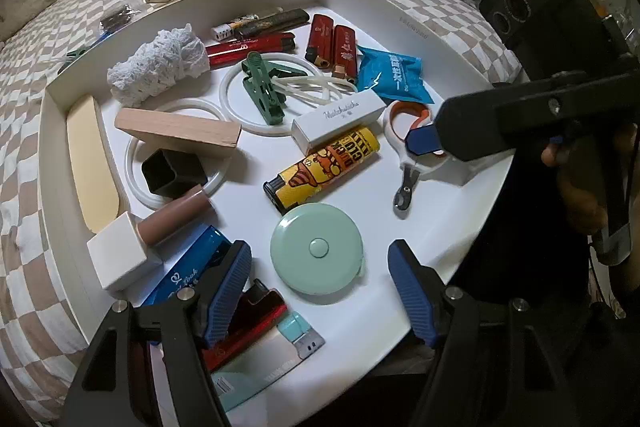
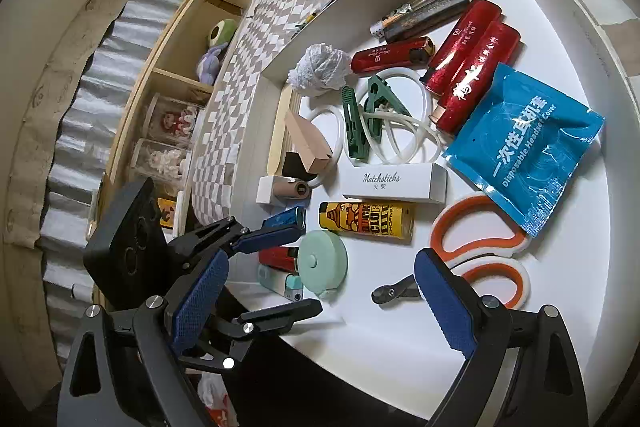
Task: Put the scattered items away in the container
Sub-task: 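Lower the mint tape measure into the tray and open the left tool, then raise both tools away from the tray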
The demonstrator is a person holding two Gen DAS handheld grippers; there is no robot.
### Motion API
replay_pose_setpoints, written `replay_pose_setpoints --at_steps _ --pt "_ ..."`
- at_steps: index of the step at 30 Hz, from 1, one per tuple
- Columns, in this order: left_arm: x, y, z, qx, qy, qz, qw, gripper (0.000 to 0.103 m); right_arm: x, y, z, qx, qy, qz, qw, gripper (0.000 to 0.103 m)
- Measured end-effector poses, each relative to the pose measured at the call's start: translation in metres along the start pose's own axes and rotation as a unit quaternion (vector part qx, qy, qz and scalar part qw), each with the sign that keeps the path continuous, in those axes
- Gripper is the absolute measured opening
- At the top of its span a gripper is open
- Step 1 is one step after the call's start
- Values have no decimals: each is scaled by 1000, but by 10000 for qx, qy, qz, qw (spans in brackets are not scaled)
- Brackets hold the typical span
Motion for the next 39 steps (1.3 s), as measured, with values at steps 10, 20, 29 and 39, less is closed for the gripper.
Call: replay_pose_setpoints --at_steps 10,20,29,39 --pt "1 0 -13 234 100 -203 9995 71 -13 2 -7 122 -20 -174 9998 94" --pt "-1 -8 -41 748 32 -387 9964 79 -35 3 -39 616 174 -726 9953 94" --pt "-8 -15 -69 1304 12 -742 9887 84 -51 4 -68 1365 924 -1437 9758 94" --pt "-15 -21 -91 1917 -328 -1017 9756 86 -65 9 -88 1996 1701 -2131 9412 103"
Point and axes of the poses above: each gripper's, at about its wrist camera, not at the fingertips, and z roughly the way its jaws point, x to its right, y to its underside, the point moved 5 cm from there along z, roughly the way its jaws point, and after that the axes turned 3 degrees about -y, right-handed, at the moved point
